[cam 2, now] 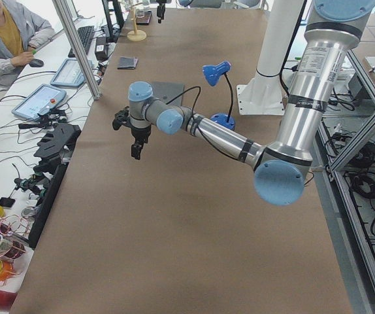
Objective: Close laptop
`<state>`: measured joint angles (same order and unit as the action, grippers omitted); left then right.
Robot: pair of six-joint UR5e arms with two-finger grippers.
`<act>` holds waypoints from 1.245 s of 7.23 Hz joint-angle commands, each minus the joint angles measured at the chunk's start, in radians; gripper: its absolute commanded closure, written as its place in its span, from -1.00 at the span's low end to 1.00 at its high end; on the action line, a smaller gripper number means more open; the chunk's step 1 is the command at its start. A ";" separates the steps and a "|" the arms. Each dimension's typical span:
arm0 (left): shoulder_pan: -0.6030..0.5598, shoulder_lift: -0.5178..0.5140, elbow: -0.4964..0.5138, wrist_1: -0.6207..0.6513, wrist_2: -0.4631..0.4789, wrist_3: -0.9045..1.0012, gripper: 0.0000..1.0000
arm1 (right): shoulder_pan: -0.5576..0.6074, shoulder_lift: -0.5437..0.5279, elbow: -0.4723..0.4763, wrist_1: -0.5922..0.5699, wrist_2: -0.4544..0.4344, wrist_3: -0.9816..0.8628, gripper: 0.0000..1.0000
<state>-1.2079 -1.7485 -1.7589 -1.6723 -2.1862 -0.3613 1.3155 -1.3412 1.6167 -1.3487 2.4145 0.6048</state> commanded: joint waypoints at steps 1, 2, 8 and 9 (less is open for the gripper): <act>-0.102 0.217 -0.039 0.003 -0.046 0.163 -0.96 | 0.091 -0.198 0.032 -0.026 -0.062 -0.295 -1.00; -0.161 0.259 -0.031 0.006 -0.046 0.265 -0.96 | 0.128 -0.246 0.020 -0.036 -0.093 -0.412 -1.00; -0.310 0.285 0.056 0.011 -0.167 0.281 -0.96 | 0.149 -0.237 0.032 -0.106 -0.083 -0.451 -1.00; -0.309 0.273 0.059 0.012 -0.162 0.281 -0.96 | 0.149 -0.237 0.037 -0.106 -0.087 -0.450 -1.00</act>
<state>-1.5090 -1.4662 -1.6997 -1.6616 -2.3491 -0.0780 1.4648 -1.5790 1.6528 -1.4547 2.3298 0.1542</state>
